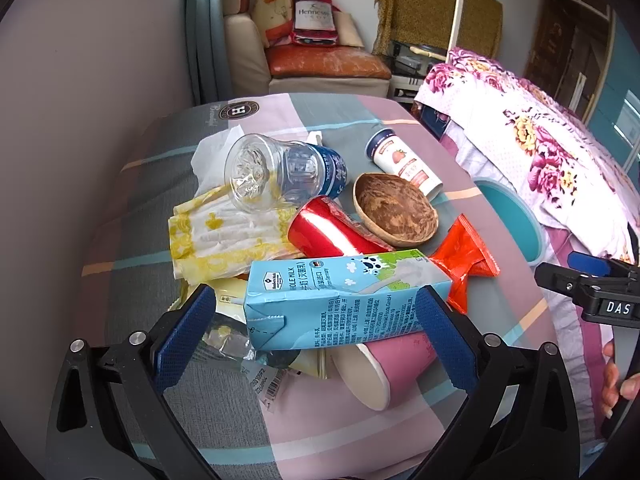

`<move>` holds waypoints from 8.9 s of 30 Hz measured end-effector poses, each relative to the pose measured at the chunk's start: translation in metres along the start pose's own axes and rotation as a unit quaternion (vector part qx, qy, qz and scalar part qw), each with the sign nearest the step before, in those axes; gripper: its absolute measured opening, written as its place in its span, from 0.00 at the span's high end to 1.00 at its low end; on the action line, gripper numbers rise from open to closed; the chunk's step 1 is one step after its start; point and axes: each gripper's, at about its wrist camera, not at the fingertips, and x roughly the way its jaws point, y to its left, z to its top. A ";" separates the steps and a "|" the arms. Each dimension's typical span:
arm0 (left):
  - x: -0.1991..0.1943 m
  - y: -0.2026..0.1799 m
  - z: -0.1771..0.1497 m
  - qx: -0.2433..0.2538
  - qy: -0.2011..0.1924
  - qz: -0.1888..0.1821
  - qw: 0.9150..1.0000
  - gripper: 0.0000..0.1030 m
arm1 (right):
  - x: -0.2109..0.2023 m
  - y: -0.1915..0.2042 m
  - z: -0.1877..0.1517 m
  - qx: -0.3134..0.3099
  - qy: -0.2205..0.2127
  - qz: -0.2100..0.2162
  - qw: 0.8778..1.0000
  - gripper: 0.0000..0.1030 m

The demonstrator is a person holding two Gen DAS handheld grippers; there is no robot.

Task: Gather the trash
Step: 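Move both grippers toward the pile of trash on the table, then grasp the blue milk carton with left gripper while right gripper grasps pink paper cup, then carry the milk carton and pink cup with both grippers over the teal bin, then open both grippers to drop the carton and cup into the bin, then grasp the clear water bottle with left gripper while right gripper grasps yogurt cup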

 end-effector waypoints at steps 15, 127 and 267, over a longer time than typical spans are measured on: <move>0.003 0.001 -0.002 0.035 0.013 0.002 0.999 0.03 | 0.003 0.005 -0.001 -0.008 0.011 0.000 1.000 0.06; 0.042 -0.105 0.069 0.093 0.068 -0.160 0.980 0.63 | 0.000 -0.125 0.090 0.095 -0.034 0.112 0.989 0.36; 0.123 0.028 0.117 0.022 0.116 -0.086 0.989 0.35 | 0.138 0.028 0.181 -0.028 0.094 0.157 0.983 0.53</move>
